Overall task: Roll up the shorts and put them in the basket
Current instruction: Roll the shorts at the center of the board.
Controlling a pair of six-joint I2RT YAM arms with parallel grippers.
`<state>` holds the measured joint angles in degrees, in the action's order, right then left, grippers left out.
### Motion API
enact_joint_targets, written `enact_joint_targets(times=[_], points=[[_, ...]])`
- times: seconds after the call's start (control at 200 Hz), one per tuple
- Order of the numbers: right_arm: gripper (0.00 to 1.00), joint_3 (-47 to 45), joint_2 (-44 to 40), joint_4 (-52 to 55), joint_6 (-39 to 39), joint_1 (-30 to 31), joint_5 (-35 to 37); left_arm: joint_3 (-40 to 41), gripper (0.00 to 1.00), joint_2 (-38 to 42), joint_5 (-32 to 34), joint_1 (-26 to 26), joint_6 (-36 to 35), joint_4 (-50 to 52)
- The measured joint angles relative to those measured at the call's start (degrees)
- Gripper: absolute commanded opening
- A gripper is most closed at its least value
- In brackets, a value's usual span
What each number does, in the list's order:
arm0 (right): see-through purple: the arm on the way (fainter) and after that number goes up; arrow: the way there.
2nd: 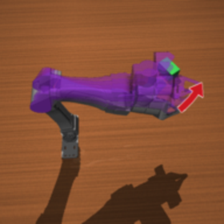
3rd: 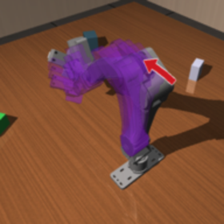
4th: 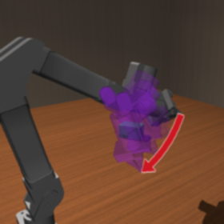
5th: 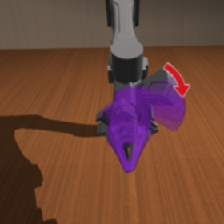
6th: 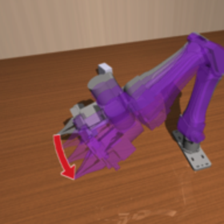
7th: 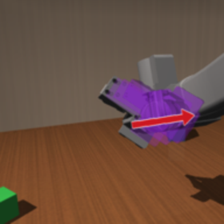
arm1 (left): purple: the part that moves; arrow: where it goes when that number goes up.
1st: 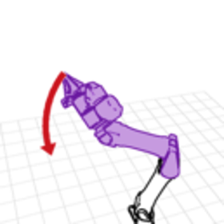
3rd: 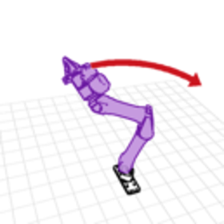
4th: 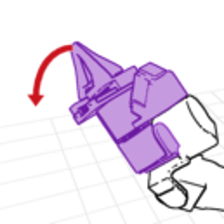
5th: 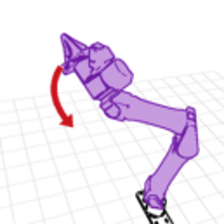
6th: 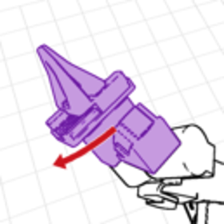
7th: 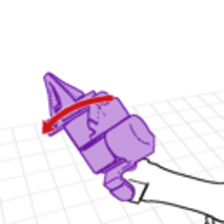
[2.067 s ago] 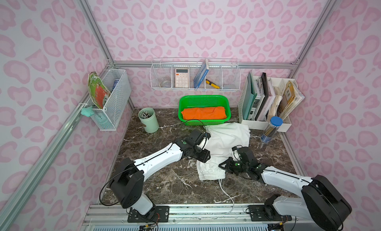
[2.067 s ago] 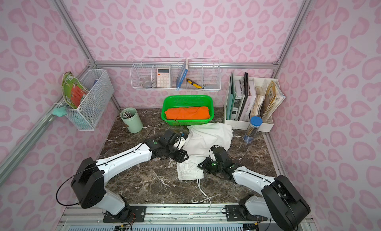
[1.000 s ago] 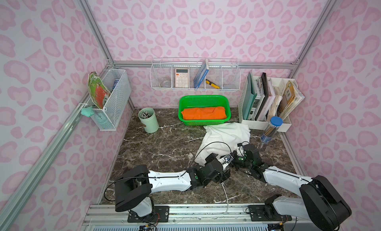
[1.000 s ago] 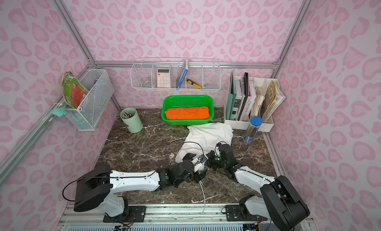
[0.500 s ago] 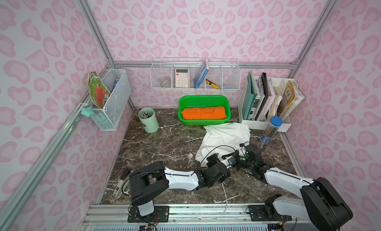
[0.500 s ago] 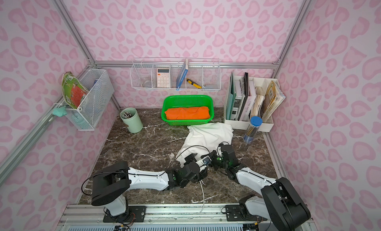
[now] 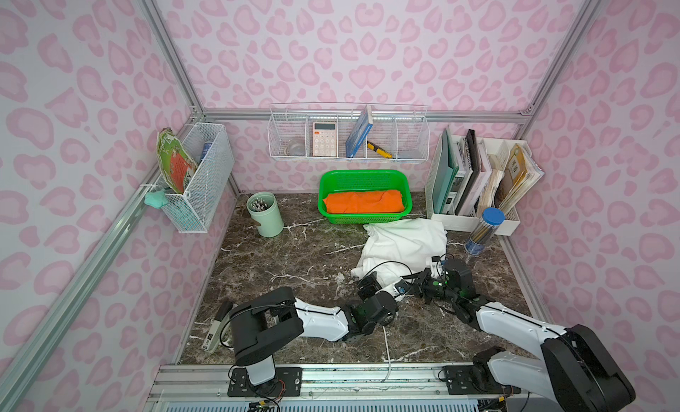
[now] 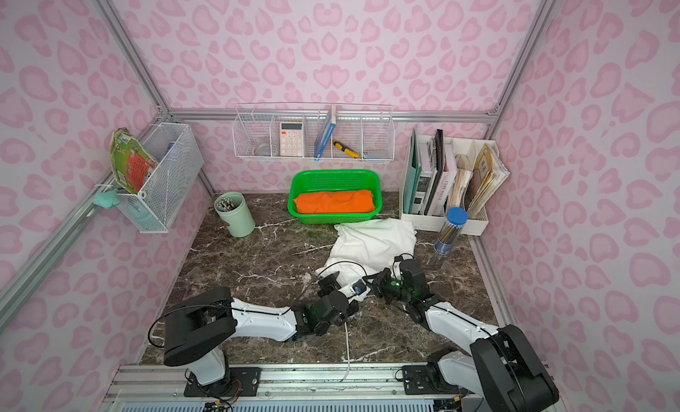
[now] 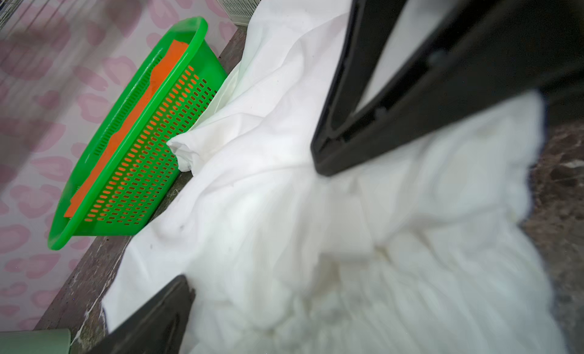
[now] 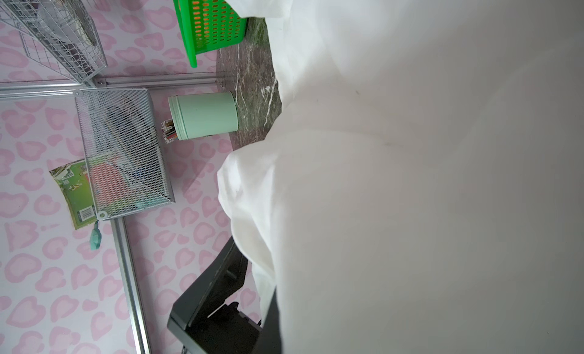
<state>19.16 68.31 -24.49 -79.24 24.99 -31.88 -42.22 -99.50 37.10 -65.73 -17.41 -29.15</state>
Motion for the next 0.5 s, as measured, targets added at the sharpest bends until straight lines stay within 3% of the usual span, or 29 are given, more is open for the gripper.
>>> enact_joint_targets(times=[0.1, 0.285, 0.5], points=[[0.00, -0.22, -0.04, -0.22, 0.02, -0.09, -0.26, 0.46, 0.86, -0.26, 0.55, 0.61, -0.79, -1.16], [0.00, -0.68, 0.07, -0.74, 0.11, -0.15, -0.68, 1.38, 0.55, -0.52, 0.79, 1.31, -1.22, -3.19], [0.00, -2.10, 0.57, -1.18, 1.40, -0.15, -1.33, 0.96, 0.35, 1.31, -0.72, 1.33, -1.16, -0.17]])
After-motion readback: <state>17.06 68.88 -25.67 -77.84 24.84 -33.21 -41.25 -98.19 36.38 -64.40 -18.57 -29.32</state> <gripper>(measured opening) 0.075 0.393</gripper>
